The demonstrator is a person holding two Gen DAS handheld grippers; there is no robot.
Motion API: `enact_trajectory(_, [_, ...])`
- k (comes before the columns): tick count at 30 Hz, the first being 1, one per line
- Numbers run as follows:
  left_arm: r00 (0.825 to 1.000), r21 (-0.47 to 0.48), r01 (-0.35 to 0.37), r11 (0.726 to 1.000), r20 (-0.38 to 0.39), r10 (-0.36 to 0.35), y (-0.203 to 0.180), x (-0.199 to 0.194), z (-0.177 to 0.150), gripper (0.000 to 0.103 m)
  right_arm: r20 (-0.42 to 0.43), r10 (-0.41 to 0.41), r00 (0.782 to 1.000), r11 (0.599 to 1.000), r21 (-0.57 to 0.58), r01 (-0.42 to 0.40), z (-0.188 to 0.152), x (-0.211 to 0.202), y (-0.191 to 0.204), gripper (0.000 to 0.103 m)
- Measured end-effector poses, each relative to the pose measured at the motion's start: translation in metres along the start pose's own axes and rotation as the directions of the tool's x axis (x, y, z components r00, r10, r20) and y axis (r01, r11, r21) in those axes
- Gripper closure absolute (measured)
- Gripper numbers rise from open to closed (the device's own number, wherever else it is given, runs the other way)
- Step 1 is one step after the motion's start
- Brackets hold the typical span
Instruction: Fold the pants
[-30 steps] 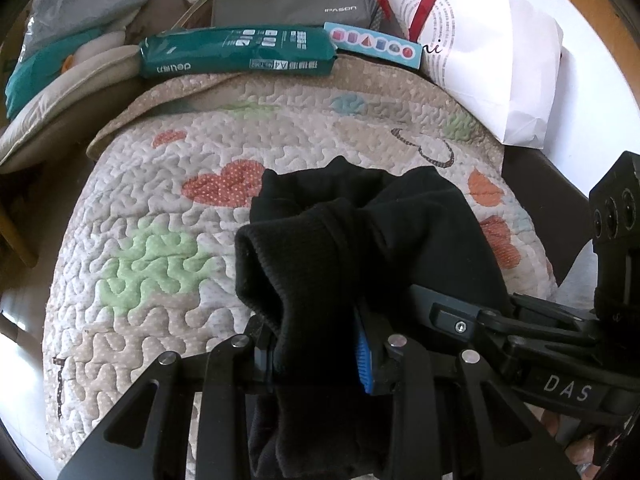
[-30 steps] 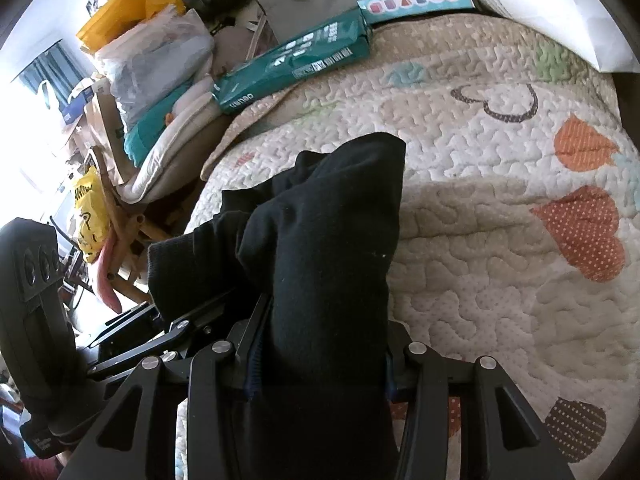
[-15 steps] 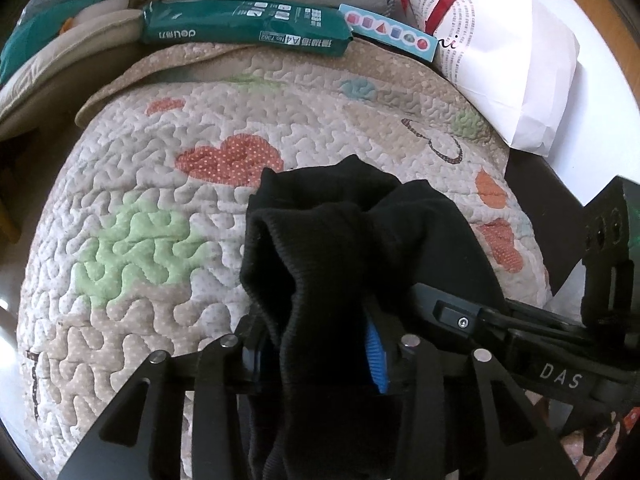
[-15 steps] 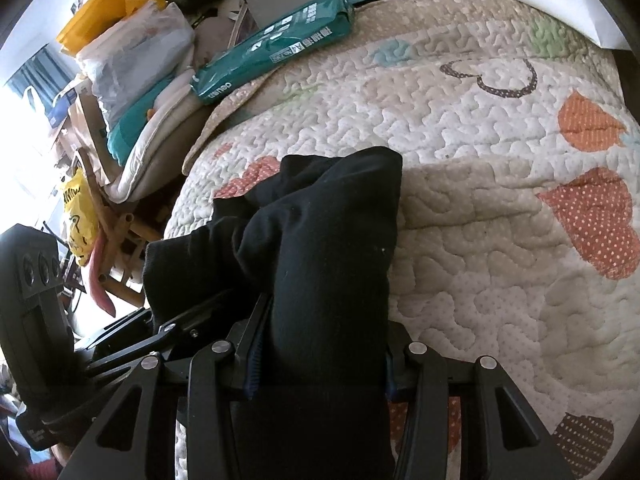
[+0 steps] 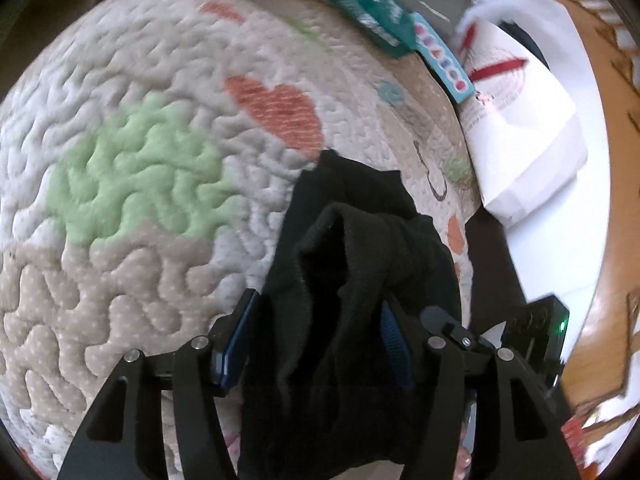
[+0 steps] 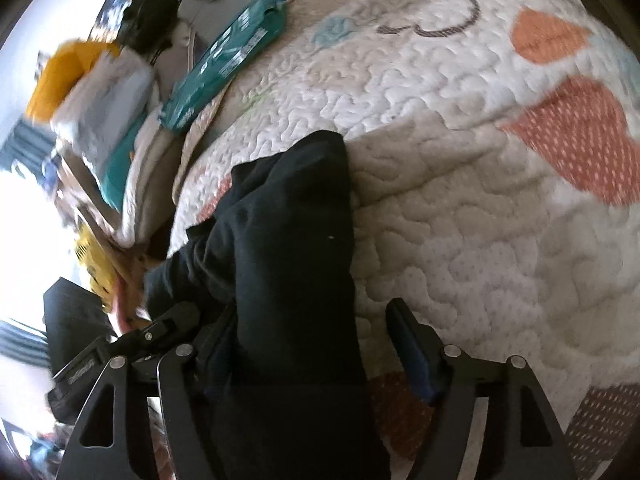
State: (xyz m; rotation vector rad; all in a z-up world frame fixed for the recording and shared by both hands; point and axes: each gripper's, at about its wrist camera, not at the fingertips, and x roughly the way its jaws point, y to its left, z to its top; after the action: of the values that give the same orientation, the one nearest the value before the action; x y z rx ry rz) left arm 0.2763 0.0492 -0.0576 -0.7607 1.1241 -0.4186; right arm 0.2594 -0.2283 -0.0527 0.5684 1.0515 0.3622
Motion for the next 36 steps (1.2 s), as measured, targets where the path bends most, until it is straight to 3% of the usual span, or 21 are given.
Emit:
enact_trajectory(10, [0.999, -0.081, 0.048, 0.996, -0.021, -0.05, 0.012, 0.001, 0.001, 0.044, 0.051, -0.095, 0.994, 0.991, -0.094, 0.099, -0.018, -0.043, 0.013, 0.026])
enact_trajectory(17, [0.996, -0.18, 0.055, 0.982, -0.057, -0.067, 0.019, -0.005, 0.005, 0.043, 0.062, -0.129, 0.99, 0.99, -0.055, 0.133, -0.034, -0.053, 0.002, 0.023])
enact_trajectory(23, [0.996, -0.302, 0.086, 0.949, -0.005, -0.092, 0.037, -0.022, -0.005, 0.043, 0.071, -0.176, 0.982, 0.981, -0.067, 0.181, -0.047, -0.073, 0.003, 0.023])
enact_trajectory(26, [0.997, -0.337, 0.074, 0.938, 0.023, -0.07, 0.046, -0.035, -0.007, 0.043, 0.074, -0.19, 0.979, 0.979, -0.062, 0.194, -0.054, -0.086, 0.001, 0.023])
enact_trajectory(31, [0.996, -0.312, 0.012, 0.95, 0.09, 0.018, 0.038, -0.072, -0.005, 0.043, 0.082, -0.194, 0.978, 0.977, -0.069, 0.2, -0.062, -0.103, 0.006, 0.023])
enact_trajectory(33, [0.992, -0.215, -0.037, 0.976, 0.109, 0.062, 0.015, -0.083, -0.004, 0.043, 0.086, -0.189, 0.978, 0.977, -0.089, 0.196, -0.065, -0.105, 0.012, 0.023])
enact_trajectory(36, [0.987, -0.091, -0.095, 0.991, 0.12, 0.105, -0.017, -0.082, -0.005, 0.043, 0.093, -0.2, 0.975, 0.966, -0.149, 0.212, -0.072, -0.1, 0.026, 0.023])
